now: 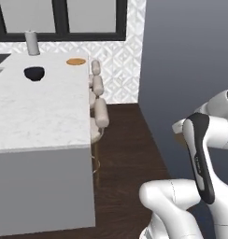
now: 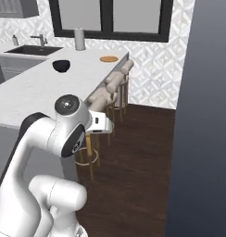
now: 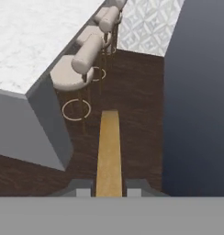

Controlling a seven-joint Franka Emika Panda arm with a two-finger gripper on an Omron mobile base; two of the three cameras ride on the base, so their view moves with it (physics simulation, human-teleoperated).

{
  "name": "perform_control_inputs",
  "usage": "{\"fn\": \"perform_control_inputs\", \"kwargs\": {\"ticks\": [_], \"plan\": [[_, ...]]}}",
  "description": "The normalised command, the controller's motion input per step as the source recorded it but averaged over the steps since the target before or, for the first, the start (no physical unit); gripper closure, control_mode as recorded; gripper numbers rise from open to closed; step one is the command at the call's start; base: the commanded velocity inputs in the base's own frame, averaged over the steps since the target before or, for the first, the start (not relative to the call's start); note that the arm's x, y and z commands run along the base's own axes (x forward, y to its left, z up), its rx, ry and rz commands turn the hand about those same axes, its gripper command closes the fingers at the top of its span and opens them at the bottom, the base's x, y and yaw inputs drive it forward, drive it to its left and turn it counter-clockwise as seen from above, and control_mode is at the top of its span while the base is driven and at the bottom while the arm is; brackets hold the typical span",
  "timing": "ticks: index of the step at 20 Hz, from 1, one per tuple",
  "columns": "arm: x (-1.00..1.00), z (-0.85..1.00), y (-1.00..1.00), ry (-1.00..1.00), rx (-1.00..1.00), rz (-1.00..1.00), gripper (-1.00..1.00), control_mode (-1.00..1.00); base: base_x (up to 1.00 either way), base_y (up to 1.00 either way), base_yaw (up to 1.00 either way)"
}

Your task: Start the toaster. Once the lever pops up, take the bread to the plate on the dining counter.

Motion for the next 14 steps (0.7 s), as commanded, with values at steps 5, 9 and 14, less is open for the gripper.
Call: {"fn": "perform_control_inputs", "kwargs": {"ticks": [5,9,14], "plan": [[0.0,0.0,0.0,0.0,0.0,0.0,1.0,1.0,0.81,-0.92,0.36],[0.0,0.0,0.0,0.0,0.0,0.0,1.0,1.0,0.71,-0.97,0.31],[0.0,0.0,0.0,0.0,0.0,0.0,1.0,1.0,0.81,-0.64,0.22]]}}
